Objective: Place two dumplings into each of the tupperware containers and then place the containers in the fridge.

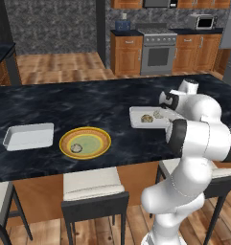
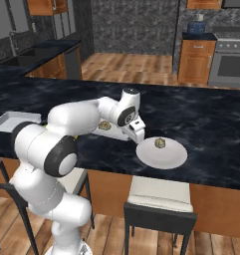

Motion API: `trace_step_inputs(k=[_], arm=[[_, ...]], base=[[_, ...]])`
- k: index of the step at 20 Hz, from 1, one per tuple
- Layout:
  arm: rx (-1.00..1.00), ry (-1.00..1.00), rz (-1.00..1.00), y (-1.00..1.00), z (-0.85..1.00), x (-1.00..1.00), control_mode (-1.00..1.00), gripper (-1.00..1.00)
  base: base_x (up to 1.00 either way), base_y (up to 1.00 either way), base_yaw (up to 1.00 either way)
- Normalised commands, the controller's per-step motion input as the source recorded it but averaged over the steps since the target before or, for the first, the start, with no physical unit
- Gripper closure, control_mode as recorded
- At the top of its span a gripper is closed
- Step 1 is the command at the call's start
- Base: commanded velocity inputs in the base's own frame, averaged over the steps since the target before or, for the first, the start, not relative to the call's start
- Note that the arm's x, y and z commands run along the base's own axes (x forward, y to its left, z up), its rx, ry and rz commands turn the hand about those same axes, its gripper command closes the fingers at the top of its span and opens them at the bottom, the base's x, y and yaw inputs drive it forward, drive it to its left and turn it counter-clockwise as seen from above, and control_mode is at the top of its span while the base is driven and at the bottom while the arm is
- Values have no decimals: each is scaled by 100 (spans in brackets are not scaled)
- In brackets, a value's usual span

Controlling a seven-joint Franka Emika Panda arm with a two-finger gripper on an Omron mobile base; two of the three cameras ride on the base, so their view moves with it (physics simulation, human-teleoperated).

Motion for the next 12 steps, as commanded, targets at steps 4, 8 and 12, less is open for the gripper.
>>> trace_step_inputs(k=[4,8,12], arm=[[-3,-1,-1,31,51,-39,-100,100],[-7,0,-2,60,46,-35,-100,100],[-8,0,-9,62,39,-39,-100,100]], base=[[0,0,0],[0,0,0],[0,0,0]])
